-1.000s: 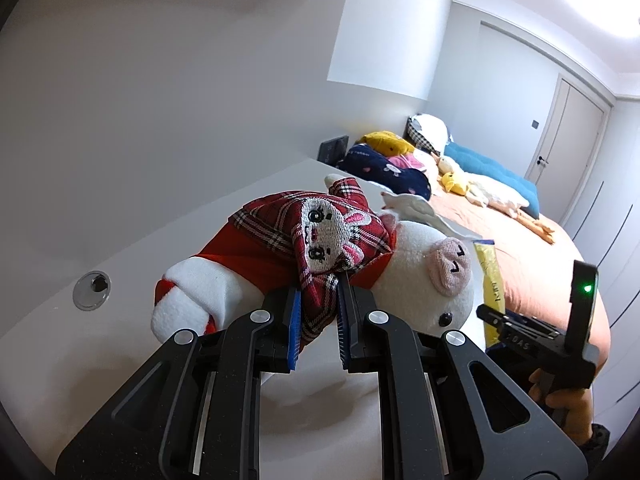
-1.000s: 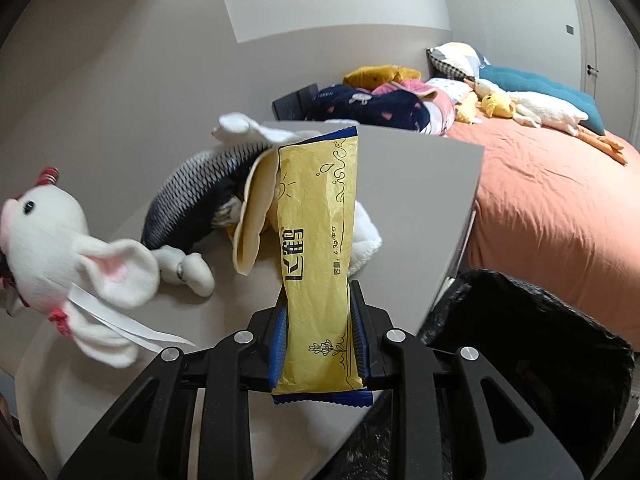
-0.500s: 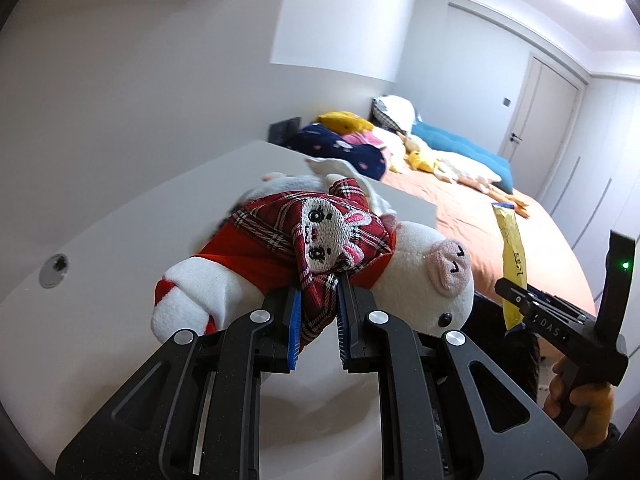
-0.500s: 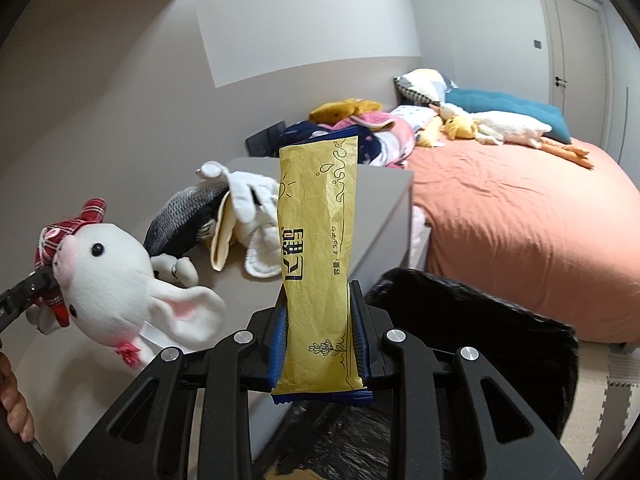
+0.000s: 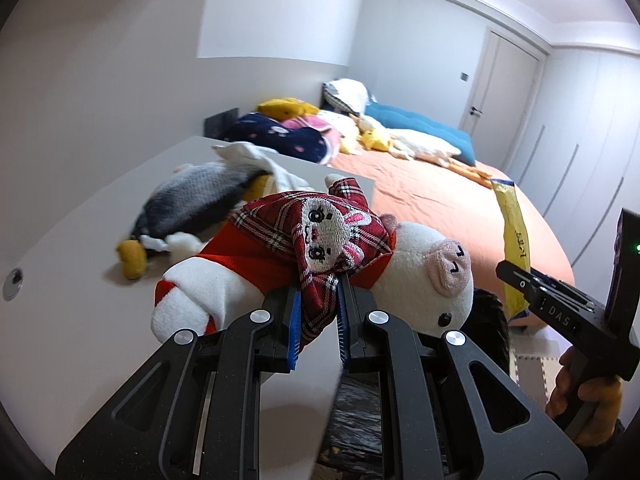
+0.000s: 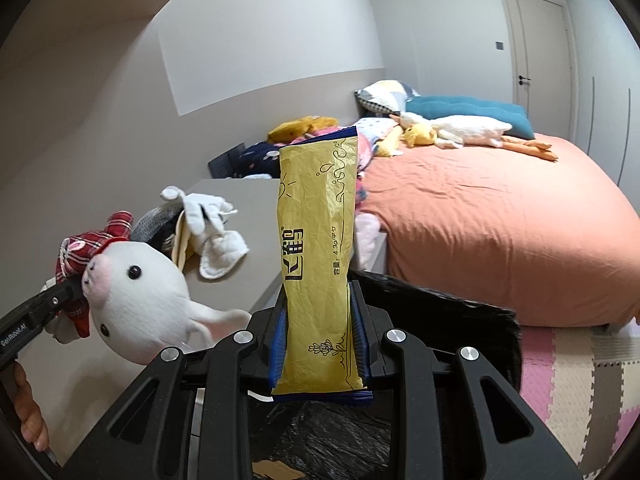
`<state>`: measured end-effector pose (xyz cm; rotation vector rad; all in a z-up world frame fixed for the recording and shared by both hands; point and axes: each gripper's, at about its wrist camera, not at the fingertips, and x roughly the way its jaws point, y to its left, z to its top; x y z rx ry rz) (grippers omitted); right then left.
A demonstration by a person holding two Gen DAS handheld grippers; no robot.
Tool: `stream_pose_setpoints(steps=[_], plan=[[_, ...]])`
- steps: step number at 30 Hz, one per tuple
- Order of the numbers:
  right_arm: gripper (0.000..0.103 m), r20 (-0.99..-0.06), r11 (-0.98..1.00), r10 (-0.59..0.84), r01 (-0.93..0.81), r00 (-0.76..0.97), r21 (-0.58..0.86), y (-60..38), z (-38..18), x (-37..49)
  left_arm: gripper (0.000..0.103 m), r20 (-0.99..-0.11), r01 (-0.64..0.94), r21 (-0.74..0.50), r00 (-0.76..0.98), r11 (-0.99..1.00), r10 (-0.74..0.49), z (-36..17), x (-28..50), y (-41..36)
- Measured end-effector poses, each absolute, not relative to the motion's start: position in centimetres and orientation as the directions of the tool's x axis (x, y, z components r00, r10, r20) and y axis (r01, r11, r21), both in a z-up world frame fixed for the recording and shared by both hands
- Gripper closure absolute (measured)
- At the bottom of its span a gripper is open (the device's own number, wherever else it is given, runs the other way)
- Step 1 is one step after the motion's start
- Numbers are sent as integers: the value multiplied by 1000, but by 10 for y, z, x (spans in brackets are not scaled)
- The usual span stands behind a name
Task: Organize soft objects
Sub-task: 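Carry the pig and yellow packet over the bin and open both tools, then move both open tools back toward the fish plush on the desk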
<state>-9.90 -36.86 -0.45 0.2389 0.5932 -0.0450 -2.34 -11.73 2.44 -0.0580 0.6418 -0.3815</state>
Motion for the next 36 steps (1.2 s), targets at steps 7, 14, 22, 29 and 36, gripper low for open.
stream_pose_setpoints(steps=[7, 14, 22, 29, 36], plan=[[74, -549, 966, -19, 158, 836, 207, -390, -2, -121, 89, -591, 392, -167, 695, 905, -410, 17, -28, -152], [74, -540, 955, -63, 207, 839, 211, -411, -1, -140, 89, -615, 457, -154, 650, 876, -447, 8, -34, -185], [23, -507, 933, -146, 289, 849, 216, -429, 3, -159, 6, -653, 534, -133, 587, 835, -479, -9, -43, -222], [23, -480, 918, -174, 317, 860, 236, -440, 8, -170, 6, -641, 527, -119, 607, 842, -470, -8, -48, -222], [22, -481, 926, -156, 297, 862, 231, -435, 7, -170, 6, -645, 480, -143, 618, 865, -449, -9, -40, -208]])
